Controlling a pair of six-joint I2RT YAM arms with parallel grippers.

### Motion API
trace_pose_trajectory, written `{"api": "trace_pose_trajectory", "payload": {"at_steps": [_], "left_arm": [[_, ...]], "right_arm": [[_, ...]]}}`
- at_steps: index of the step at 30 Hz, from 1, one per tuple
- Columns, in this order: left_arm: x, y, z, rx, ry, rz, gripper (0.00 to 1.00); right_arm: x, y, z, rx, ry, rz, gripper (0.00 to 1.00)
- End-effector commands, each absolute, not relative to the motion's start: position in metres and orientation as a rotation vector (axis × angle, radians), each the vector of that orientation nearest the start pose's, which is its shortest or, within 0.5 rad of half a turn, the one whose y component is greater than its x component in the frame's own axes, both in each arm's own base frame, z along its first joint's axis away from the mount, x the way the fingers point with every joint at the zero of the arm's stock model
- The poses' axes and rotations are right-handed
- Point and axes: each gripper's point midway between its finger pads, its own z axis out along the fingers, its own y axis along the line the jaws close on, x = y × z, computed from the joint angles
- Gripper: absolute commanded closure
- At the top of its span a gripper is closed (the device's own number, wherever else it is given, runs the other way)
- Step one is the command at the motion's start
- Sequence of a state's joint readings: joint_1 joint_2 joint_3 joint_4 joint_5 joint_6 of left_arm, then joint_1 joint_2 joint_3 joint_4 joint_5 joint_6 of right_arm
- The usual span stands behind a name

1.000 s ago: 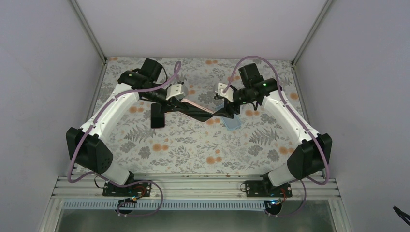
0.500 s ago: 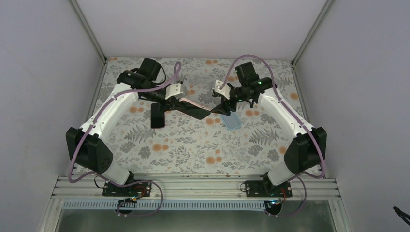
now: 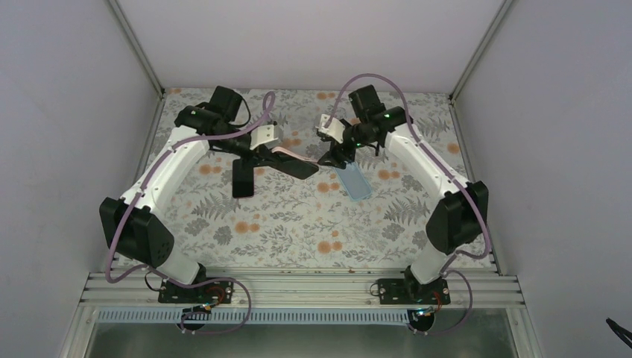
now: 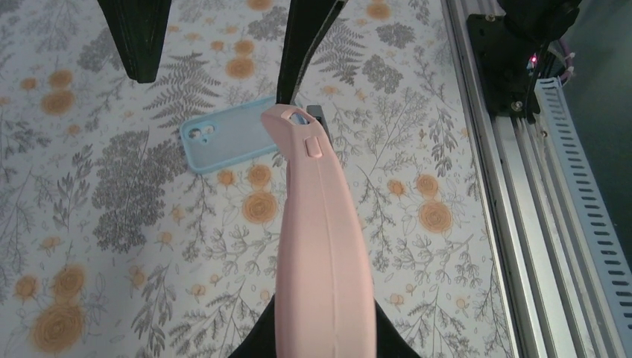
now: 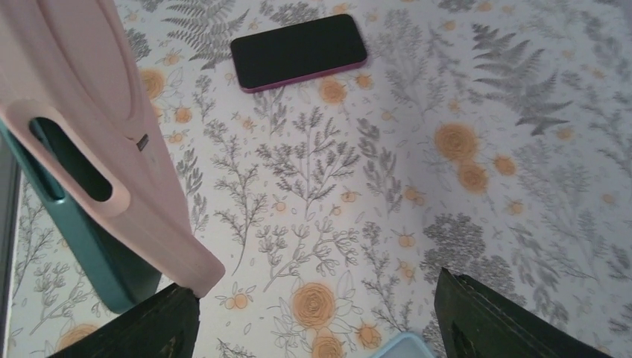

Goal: Take the phone out of the phone case
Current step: Remove the phone case from the phone.

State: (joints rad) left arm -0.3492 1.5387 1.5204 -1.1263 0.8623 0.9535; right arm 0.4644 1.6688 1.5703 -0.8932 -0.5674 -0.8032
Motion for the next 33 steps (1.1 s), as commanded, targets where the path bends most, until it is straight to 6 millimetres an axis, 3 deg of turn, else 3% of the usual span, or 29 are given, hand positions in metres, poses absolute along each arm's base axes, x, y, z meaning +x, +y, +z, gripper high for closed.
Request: {"api": "trace_pose_trajectory", "payload": {"at_steps": [1,6,15,19,25,26,27,29,30,33], "left_arm": [[0.234,-0.267,0.309,1.621,1.464,-1.160,0.98],[0.235,-0.268,0.313,1.616,1.454,-1.144,0.98],[0.244,-0.267,0.307,1.602,1.485,-1.086,0.98],[0.270,-0.263,0.290,1.565,1.557,-0.890,0.98],[0.304,-0.262,0.292,1.457,1.588,-0.719,0.98],[0.308,-0.262,0.293,1.444,1.594,-0.692,0.98],[0.314,-0.261,0.294,1.422,1.607,-0.659,0.98],[0.321,-0.258,0.296,1.403,1.624,-0.609,0.98],[0.322,-0.255,0.298,1.397,1.625,-0.586,0.97],[0.322,-0.250,0.306,1.386,1.618,-0.531,0.85]], "right_arm": [[0.323,0.324,0.241,-1.675,1.666,0.702,0.19],[0.282,0.355,0.231,-1.802,1.607,0.880,0.19],[0.241,0.368,0.268,-1.840,1.426,1.259,0.19],[0.214,0.368,0.296,-1.818,1.315,1.486,0.22],[0.172,0.384,0.298,-1.876,1.259,1.599,0.26],[0.167,0.387,0.298,-1.879,1.254,1.616,0.31],[0.164,0.389,0.298,-1.885,1.251,1.622,0.43],[0.167,0.393,0.294,-1.893,1.277,1.597,0.86],[0.170,0.394,0.293,-1.891,1.295,1.580,0.95],[0.181,0.388,0.293,-1.874,1.322,1.548,0.97]]}}
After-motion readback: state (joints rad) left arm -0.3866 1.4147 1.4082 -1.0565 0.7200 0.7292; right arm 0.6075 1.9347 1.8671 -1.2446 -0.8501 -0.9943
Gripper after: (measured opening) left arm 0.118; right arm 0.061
